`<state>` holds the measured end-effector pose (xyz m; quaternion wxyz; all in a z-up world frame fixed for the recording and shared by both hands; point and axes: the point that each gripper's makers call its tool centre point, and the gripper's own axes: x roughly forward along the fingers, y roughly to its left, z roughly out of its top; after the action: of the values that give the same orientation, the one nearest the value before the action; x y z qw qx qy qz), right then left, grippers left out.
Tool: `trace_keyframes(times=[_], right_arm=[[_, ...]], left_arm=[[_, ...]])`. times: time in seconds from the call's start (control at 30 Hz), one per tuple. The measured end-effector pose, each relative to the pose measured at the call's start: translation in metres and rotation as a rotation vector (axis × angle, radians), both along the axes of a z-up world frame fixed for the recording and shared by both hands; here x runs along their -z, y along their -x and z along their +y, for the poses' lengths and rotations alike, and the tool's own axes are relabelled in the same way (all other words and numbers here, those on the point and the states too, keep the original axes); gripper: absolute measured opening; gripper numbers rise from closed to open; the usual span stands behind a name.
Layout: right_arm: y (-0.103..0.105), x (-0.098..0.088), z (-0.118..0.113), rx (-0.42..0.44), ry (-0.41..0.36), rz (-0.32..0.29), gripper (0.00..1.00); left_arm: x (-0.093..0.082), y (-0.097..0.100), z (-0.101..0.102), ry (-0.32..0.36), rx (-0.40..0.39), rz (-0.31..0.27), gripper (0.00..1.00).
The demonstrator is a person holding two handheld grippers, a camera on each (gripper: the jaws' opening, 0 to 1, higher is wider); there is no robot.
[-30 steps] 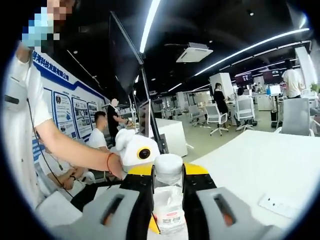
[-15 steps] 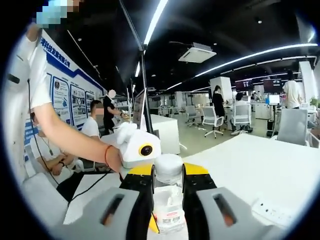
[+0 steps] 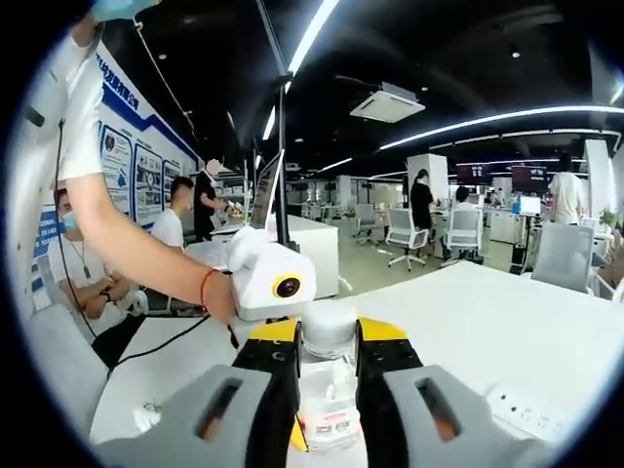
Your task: Arrange the tabletop items into an orderly group along one side of the table until the central work area is clear of visible clutter.
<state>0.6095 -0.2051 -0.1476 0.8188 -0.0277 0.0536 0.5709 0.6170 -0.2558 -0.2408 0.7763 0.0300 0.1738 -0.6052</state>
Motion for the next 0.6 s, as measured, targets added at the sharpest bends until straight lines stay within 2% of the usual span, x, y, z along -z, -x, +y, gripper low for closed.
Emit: trace_keyframes(times=[0.1, 0.37, 0.6], right_arm=[[0.001, 0.008, 0.002, 0.002, 0.02, -0.009, 0.18], [0.003, 0.018, 0.004, 0.013, 0.033, -0.015, 0.19], [0.003, 0.025, 0.002, 0.025, 0.066, -0.04, 0.19]], left_arm=[[0.008, 0.0, 0.003, -0.016, 0.0, -0.01, 0.43], [0.017, 0.002, 0.005, -0.031, 0.009, -0.012, 0.43], [0.024, -0.001, 0.004, -0.047, 0.018, -0.036, 0.44]])
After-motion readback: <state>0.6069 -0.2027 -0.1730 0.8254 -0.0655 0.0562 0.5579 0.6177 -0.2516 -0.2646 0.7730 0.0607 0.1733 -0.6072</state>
